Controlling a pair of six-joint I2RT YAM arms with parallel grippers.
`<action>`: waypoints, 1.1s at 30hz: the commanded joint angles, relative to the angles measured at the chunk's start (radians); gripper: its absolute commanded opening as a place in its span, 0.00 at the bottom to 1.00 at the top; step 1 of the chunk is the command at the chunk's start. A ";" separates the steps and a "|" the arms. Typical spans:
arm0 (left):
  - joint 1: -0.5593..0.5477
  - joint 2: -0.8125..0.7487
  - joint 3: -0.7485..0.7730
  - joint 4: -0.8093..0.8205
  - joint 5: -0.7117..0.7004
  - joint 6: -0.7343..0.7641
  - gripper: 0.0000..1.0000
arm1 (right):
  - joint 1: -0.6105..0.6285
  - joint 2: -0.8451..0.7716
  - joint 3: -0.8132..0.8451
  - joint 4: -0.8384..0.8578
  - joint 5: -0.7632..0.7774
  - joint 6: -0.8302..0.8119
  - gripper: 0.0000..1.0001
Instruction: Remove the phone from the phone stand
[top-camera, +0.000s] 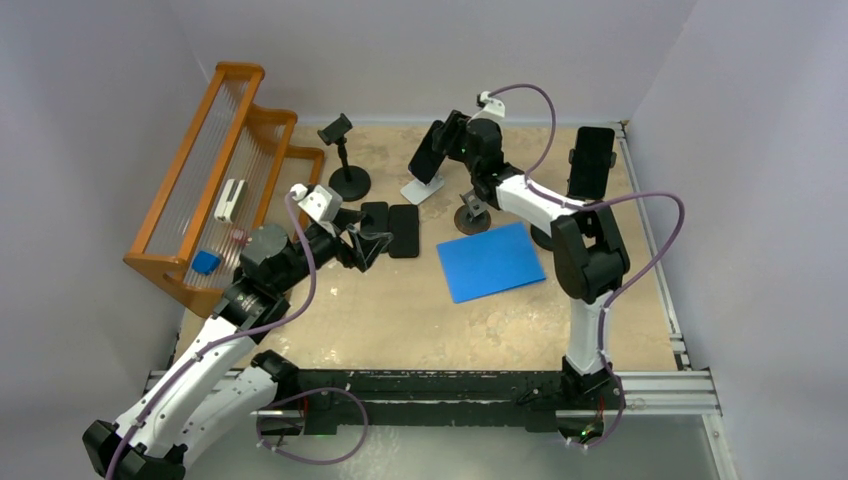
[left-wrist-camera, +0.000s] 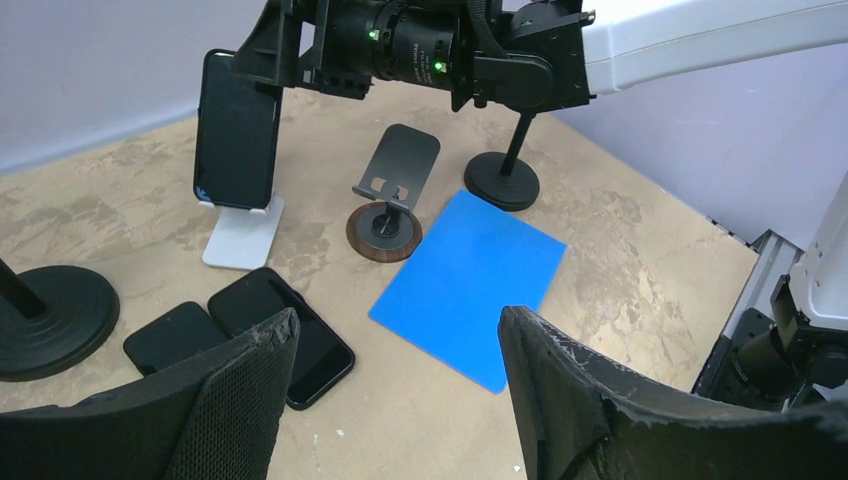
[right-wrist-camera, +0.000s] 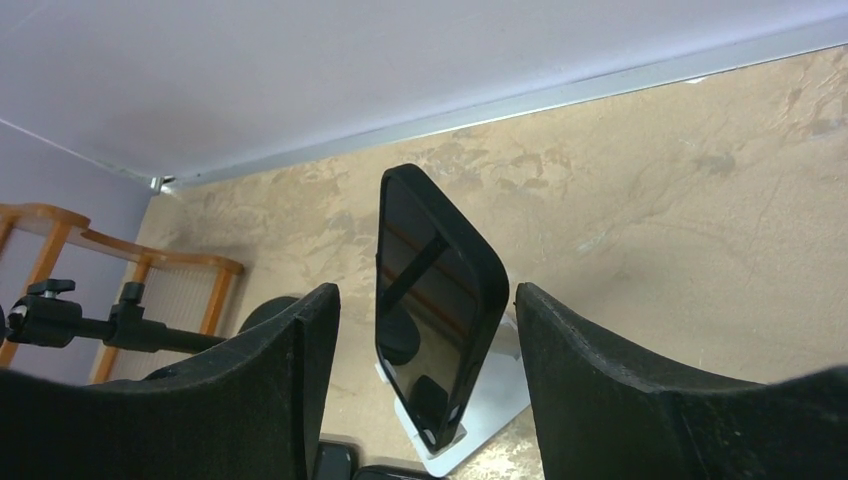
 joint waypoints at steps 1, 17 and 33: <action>-0.008 0.000 0.045 0.025 -0.002 0.014 0.71 | -0.006 -0.005 0.065 0.022 0.019 0.010 0.67; -0.012 0.001 0.047 0.025 0.003 0.014 0.71 | -0.015 0.056 0.126 -0.005 0.017 0.015 0.66; -0.014 0.006 0.047 0.024 0.007 0.014 0.71 | -0.020 0.071 0.139 0.006 0.003 0.014 0.59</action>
